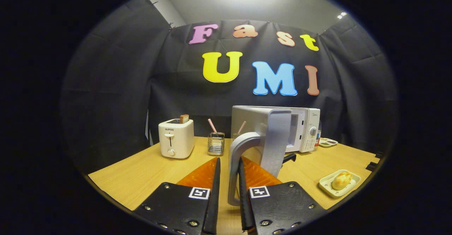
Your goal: Open the microwave, put the food inside, and close the microwave door.
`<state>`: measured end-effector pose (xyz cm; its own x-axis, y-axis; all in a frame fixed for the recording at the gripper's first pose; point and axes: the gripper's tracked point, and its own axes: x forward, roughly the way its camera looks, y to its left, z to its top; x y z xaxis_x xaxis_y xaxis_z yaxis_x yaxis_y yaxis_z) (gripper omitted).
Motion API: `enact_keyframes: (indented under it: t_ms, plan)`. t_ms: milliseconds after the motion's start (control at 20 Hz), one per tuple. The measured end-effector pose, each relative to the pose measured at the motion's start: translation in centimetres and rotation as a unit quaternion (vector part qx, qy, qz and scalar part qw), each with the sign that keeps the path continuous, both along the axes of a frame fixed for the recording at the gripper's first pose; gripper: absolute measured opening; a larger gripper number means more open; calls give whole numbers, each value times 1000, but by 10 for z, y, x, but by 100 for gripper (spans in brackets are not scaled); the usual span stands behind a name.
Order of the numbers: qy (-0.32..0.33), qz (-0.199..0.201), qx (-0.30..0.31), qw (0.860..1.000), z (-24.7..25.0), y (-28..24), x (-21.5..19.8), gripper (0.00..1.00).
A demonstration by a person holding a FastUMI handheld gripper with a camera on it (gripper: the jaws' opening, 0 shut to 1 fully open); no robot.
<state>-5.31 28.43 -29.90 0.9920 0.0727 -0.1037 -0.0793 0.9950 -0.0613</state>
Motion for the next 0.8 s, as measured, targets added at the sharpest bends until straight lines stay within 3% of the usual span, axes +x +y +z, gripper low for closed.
enact_keyframes:
  t_ms: [100,150,300,350,400,800]
  plan:
    - [-2,37,-9,999,-6,17,-12,31]
    - [2,51,-16,999,-10,21,-18,44]
    - [-10,90,-28,995,-7,23,-32,47]
    - [-11,112,-25,993,-5,23,-39,62]
    - [-15,131,-20,991,-4,25,-42,69]
    - [-24,178,4,984,9,-53,-57,83]
